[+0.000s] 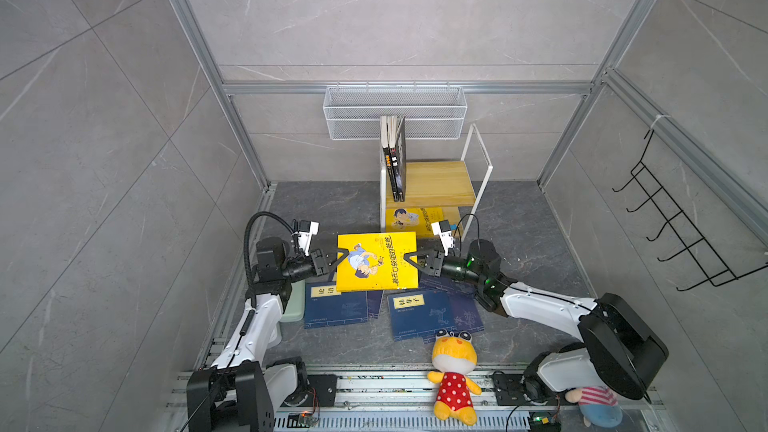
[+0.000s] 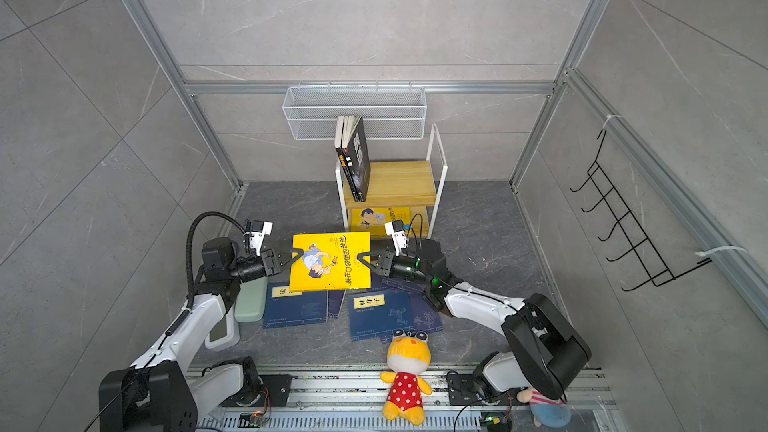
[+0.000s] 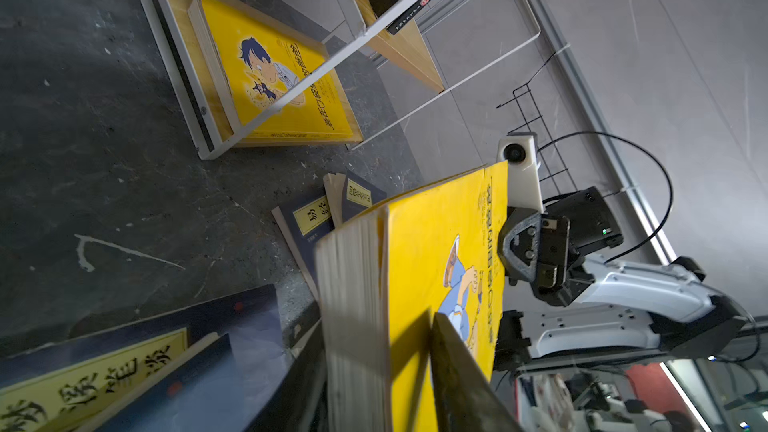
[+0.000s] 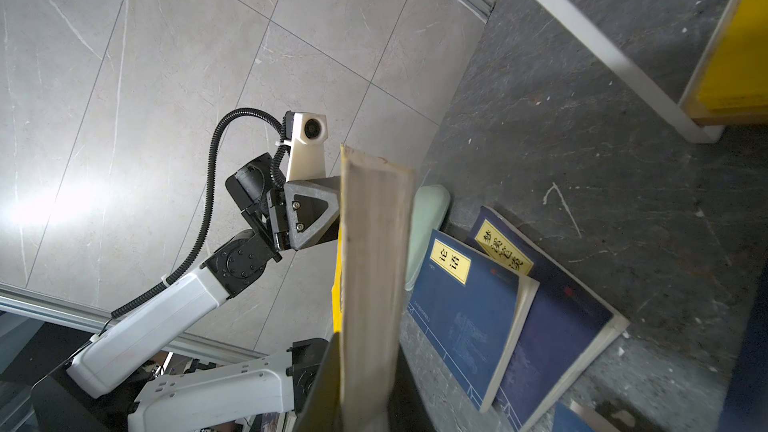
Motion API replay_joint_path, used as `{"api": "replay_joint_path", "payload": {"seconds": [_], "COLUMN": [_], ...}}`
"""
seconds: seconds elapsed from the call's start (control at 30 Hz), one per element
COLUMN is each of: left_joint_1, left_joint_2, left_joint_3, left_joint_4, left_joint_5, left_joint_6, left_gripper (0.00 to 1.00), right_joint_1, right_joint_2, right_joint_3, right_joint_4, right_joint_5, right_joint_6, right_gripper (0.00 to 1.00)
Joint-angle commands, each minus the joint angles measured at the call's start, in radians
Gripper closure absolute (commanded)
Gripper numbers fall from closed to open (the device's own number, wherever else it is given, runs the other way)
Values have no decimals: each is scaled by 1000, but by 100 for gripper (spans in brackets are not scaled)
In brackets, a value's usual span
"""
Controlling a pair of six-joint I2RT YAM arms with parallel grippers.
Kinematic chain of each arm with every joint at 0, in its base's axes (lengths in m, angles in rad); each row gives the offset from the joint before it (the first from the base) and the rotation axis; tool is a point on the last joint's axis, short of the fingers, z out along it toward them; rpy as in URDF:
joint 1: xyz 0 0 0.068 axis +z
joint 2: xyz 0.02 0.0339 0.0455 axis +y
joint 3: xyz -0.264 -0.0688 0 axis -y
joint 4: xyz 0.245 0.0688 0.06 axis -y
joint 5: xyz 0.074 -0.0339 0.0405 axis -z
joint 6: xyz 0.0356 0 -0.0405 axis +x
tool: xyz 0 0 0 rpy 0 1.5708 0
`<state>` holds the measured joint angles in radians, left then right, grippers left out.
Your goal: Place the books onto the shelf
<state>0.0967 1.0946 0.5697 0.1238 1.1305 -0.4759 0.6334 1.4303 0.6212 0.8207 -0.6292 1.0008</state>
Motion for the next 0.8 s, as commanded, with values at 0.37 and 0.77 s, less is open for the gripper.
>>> {"api": "replay_joint_path", "payload": {"seconds": [0.37,0.77], "left_joint_1": [7,34], "left_joint_2": [-6,-2], "left_joint_3": [26,36], "left_joint_4": [11,-52], "left_joint_5": [21,-50], "left_joint_6": [-26,-29], "left_gripper": [100,100], "right_joint_1": [8,310], "right_joint_2": [-80,-189], "right_joint_3": [63,104], "right_joint_4": [-296,-766], "right_joint_5": [155,848], "right_joint_6": [-235,-676], "right_gripper": [47,19]}}
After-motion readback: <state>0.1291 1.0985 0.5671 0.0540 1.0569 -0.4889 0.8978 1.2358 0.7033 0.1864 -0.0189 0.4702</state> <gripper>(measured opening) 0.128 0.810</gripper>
